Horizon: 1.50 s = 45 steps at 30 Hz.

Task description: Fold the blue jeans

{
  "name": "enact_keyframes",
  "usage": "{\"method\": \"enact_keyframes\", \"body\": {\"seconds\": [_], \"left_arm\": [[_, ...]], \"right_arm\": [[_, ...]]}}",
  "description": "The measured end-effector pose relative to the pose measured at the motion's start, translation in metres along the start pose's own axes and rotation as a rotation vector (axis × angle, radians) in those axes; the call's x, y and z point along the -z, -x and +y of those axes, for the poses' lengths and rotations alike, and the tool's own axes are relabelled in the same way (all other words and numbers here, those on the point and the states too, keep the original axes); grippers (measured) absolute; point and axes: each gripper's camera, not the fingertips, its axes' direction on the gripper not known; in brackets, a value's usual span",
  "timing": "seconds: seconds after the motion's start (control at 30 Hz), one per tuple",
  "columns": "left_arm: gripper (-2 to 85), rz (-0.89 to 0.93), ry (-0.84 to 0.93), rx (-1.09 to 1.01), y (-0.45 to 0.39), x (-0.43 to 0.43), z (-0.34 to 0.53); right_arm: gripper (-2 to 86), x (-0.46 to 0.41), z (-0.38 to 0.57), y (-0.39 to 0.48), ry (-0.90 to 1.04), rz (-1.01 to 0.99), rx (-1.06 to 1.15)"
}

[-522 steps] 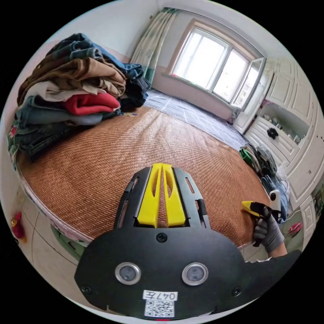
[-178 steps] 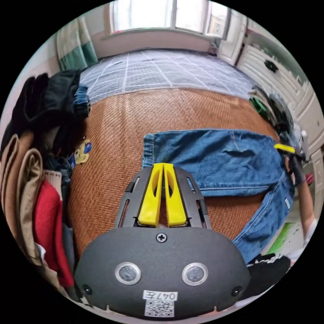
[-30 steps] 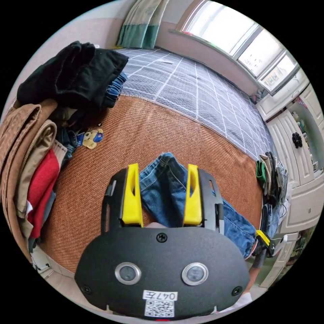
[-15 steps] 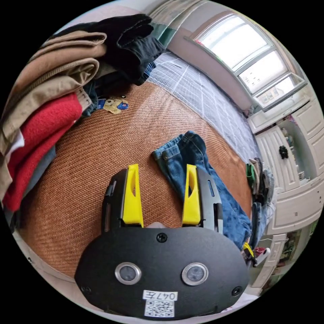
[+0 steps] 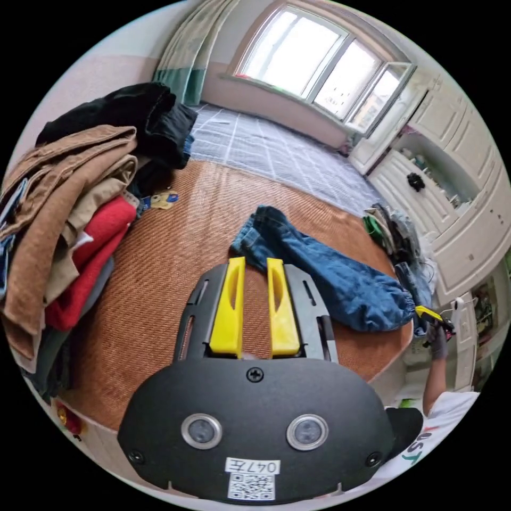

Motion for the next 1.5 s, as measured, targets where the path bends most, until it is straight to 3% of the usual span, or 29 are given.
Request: {"method": "enact_keyframes", "body": {"seconds": [0.07, 0.2, 0.4, 0.57, 0.73, 0.83, 0.93, 1.1, 1.3, 1.37, 1.5], "left_arm": [[11.3, 0.067, 0.020, 0.069, 0.012, -0.010, -0.001], [12.3, 0.036, -0.012, 0.187, 0.031, -0.027, -0.018], [7.1, -0.041, 0.041, 0.219, 0.039, -0.042, -0.038], [5.3, 0.105, -0.090, 0.129, 0.049, 0.097, 0.033], [5.2, 0.012, -0.050, 0.069, 0.059, 0.230, 0.172], [5.3, 0.075, -0.054, 0.145, 0.100, 0.261, 0.247], [5.3, 0.282, -0.140, 0.256, 0.150, 0.291, 0.293], [5.3, 0.276, -0.155, 0.227, 0.153, 0.342, 0.308], [5.2, 0.269, -0.164, 0.182, 0.148, 0.397, 0.303], [5.2, 0.305, -0.206, 0.176, 0.151, 0.420, 0.307], [5.2, 0.347, -0.253, 0.211, 0.165, 0.448, 0.321]], "right_arm": [[4.5, -0.006, 0.007, 0.002, -0.026, -0.003, -0.050], [6.2, -0.020, 0.022, 0.014, -0.063, -0.019, -0.108], [1.1, -0.048, 0.012, 0.043, -0.048, 0.085, -0.050], [-0.7, -0.032, -0.016, 0.048, -0.061, 0.097, 0.004], [-0.4, -0.004, -0.022, 0.046, -0.068, 0.168, -0.027], [1.2, -0.027, -0.038, 0.080, -0.054, 0.053, 0.088], [5.5, -0.069, -0.076, 0.136, -0.018, -0.113, 0.273], [6.2, -0.125, -0.145, 0.179, 0.006, 0.002, 0.492], [5.8, -0.220, -0.204, 0.209, 0.272, -0.044, 0.606], [1.1, -0.244, -0.212, 0.227, 0.358, -0.023, 0.637], [-0.4, -0.234, -0.219, 0.229, 0.185, 0.037, 0.514]]}}
